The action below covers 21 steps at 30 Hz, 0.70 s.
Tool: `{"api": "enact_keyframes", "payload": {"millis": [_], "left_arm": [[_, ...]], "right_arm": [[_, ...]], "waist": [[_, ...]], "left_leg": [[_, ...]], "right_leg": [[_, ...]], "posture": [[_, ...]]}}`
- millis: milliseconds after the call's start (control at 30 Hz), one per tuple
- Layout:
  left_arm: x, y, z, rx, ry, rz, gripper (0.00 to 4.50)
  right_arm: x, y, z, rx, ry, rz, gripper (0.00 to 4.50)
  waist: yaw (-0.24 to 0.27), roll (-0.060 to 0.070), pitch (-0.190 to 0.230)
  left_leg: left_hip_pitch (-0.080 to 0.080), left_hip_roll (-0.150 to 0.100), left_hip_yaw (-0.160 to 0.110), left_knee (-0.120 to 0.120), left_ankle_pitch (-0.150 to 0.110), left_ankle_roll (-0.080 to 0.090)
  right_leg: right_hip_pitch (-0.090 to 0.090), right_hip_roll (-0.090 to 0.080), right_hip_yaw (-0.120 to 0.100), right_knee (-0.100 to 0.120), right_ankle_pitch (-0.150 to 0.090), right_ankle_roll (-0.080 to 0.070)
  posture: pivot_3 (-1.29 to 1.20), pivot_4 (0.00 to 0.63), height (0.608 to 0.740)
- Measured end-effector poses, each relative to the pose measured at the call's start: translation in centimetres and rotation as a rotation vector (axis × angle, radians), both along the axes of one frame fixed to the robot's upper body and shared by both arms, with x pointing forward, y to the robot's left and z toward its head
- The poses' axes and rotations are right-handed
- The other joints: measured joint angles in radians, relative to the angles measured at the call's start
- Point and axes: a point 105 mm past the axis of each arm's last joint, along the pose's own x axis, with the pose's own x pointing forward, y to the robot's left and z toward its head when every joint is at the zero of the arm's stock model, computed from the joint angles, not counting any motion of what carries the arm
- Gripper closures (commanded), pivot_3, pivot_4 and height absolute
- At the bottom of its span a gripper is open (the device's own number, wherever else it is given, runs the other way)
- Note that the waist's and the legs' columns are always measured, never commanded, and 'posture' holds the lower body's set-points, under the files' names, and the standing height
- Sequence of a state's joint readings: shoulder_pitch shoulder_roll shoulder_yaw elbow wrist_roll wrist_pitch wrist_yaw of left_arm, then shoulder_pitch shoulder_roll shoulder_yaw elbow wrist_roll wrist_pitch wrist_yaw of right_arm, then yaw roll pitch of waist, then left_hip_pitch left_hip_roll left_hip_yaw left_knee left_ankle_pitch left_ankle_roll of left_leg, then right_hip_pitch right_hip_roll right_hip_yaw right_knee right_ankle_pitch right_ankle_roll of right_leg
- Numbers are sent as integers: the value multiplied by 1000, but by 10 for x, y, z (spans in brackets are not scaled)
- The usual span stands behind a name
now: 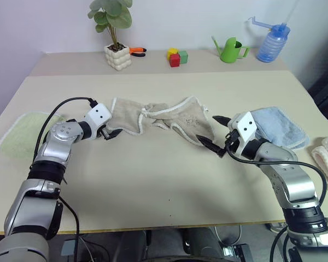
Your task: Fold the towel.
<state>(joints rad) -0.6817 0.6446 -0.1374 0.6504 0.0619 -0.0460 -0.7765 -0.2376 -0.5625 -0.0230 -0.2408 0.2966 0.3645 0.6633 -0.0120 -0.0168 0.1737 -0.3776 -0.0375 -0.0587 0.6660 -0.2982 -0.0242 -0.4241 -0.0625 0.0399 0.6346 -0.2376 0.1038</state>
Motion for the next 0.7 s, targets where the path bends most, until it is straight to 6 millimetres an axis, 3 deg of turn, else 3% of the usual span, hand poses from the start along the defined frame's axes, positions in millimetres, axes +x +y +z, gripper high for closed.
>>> {"api": "enact_keyframes", "payload": {"millis": [200, 500, 600, 700], "left_arm": [[0, -2, -7, 4, 0, -9, 4364], [-16, 0, -10, 13, -50, -35, 4442], [-42, -4, 0, -69, -64, -86, 4442], [-73, -2, -2, -59, -10, -129, 4442]], "right_arm": [[-4, -3, -6, -1, 14, -15, 0], [-2, -3, -5, -5, 2, -15, 0], [4, -3, -4, -32, -27, -18, 0], [18, -10, 2, -99, -85, -56, 0]], "waist": [[-3, 0, 0], [-2, 0, 0], [-8, 0, 0], [-10, 1, 0]], "left_leg": [[0, 0, 0, 0, 0, 0], [0, 1, 0, 0, 0, 0], [-1, 1, 0, 0, 0, 0], [-1, 1, 1, -1, 0, 0]], "right_leg": [[0, 0, 0, 1, 0, 0], [0, 0, 1, 0, 0, 0], [-1, -1, 1, 0, 0, 0], [-2, -2, 2, 0, 0, 0]], "posture": [[0, 150, 727], [0, 150, 727], [0, 150, 727], [0, 150, 727]]}}
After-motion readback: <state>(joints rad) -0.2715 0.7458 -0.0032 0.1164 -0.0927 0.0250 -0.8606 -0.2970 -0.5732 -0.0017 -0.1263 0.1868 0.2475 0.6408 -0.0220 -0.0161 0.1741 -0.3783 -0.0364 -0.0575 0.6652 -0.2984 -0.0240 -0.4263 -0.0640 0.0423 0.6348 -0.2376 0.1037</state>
